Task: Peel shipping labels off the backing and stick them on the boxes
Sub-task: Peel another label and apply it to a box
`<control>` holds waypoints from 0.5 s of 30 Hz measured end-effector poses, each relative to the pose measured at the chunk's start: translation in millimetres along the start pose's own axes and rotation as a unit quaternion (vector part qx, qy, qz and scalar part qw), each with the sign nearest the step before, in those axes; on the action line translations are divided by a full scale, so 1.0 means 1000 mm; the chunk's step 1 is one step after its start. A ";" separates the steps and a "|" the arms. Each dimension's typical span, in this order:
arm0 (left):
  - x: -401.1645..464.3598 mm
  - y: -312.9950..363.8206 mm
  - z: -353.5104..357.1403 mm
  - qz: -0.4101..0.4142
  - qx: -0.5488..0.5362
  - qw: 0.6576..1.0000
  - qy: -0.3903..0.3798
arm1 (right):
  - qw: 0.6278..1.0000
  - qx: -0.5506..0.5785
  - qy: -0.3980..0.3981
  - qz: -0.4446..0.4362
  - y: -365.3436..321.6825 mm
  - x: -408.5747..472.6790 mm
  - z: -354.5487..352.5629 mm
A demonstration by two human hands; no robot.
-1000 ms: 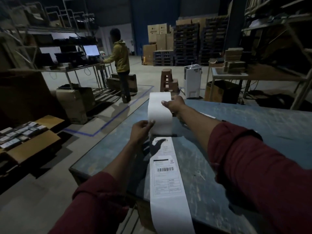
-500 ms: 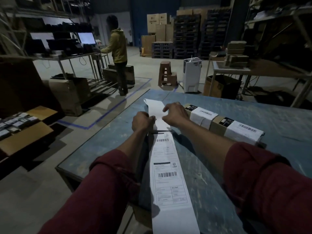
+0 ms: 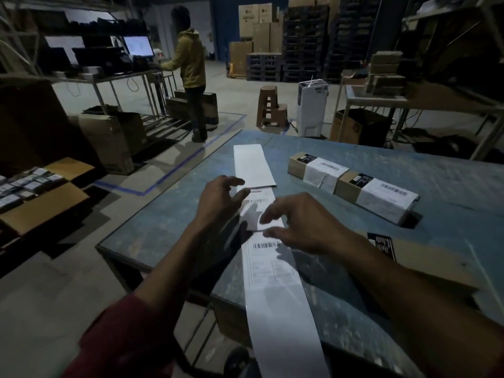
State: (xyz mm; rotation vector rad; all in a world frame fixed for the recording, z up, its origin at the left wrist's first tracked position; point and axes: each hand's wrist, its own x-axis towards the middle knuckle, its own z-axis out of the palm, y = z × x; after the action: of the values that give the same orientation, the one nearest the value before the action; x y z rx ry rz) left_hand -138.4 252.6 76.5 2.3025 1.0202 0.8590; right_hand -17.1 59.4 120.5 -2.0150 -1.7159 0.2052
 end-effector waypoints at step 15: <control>-0.134 0.014 -0.012 -0.002 -0.078 0.996 0.045 | 0.973 -0.180 -0.087 -0.118 -0.003 -0.086 0.027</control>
State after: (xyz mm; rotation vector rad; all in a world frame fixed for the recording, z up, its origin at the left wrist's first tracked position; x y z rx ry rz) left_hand -211.0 142.1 46.4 2.1471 0.9592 1.0116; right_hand -47.8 -15.5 81.6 -2.0597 -2.2194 -0.0138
